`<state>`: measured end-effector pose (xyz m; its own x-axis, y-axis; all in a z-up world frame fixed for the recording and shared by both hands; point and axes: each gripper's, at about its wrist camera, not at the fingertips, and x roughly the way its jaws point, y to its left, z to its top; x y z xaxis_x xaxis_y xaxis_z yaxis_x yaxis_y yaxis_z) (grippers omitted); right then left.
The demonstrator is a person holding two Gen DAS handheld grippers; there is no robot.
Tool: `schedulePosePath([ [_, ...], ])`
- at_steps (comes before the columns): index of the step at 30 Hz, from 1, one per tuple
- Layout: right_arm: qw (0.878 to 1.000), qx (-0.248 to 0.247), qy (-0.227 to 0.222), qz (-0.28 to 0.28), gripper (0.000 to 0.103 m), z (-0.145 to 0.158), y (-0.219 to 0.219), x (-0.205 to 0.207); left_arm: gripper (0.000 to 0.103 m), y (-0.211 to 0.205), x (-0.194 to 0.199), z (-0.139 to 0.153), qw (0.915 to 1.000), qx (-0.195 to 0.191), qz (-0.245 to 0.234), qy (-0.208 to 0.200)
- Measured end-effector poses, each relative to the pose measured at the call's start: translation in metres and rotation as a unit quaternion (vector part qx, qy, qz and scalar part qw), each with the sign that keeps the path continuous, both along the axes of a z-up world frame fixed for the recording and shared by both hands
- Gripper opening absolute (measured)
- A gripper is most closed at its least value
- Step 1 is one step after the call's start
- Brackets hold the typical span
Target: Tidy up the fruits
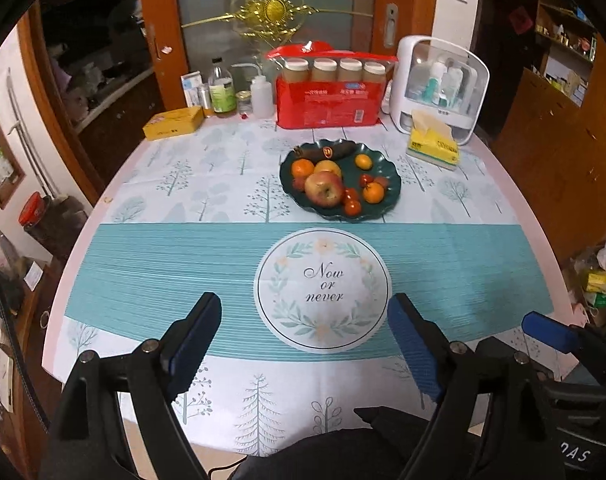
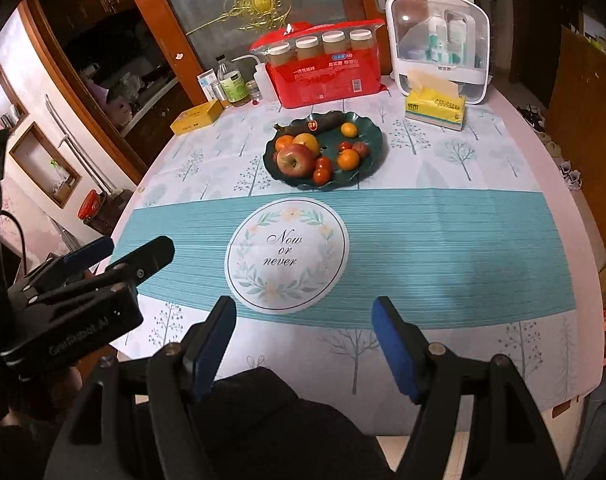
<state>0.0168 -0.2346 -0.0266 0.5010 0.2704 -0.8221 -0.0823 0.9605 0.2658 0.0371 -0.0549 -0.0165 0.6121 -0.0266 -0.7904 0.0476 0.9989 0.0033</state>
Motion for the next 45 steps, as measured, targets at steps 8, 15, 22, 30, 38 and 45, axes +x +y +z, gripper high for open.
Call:
schedulePosePath([
  [8,1.000,-0.005,-0.020,-0.005,0.077,0.004,0.002,-0.003,0.084,-0.002,-0.007,0.010,0.9993,0.017,0.014,-0.030],
  [15,0.999,-0.006,-0.032,-0.017,0.097,0.006,0.000,-0.005,0.095,-0.001,-0.007,0.012,0.9990,0.022,0.017,-0.036],
  [22,0.999,-0.005,-0.029,-0.032,0.103,0.003,-0.002,-0.006,0.102,0.002,-0.006,0.010,0.9990,0.022,0.021,-0.033],
  [30,0.999,-0.007,-0.028,-0.040,0.103,0.002,-0.004,-0.006,0.102,0.003,-0.005,0.008,0.9991,0.024,0.020,-0.030],
  [38,0.999,-0.010,-0.028,-0.043,0.103,0.003,-0.003,-0.003,0.102,0.004,-0.002,0.005,0.9990,0.028,0.020,-0.029],
  [45,0.999,-0.010,-0.026,-0.045,0.103,0.003,-0.003,-0.002,0.102,0.004,0.002,0.004,0.9990,0.029,0.020,-0.027],
])
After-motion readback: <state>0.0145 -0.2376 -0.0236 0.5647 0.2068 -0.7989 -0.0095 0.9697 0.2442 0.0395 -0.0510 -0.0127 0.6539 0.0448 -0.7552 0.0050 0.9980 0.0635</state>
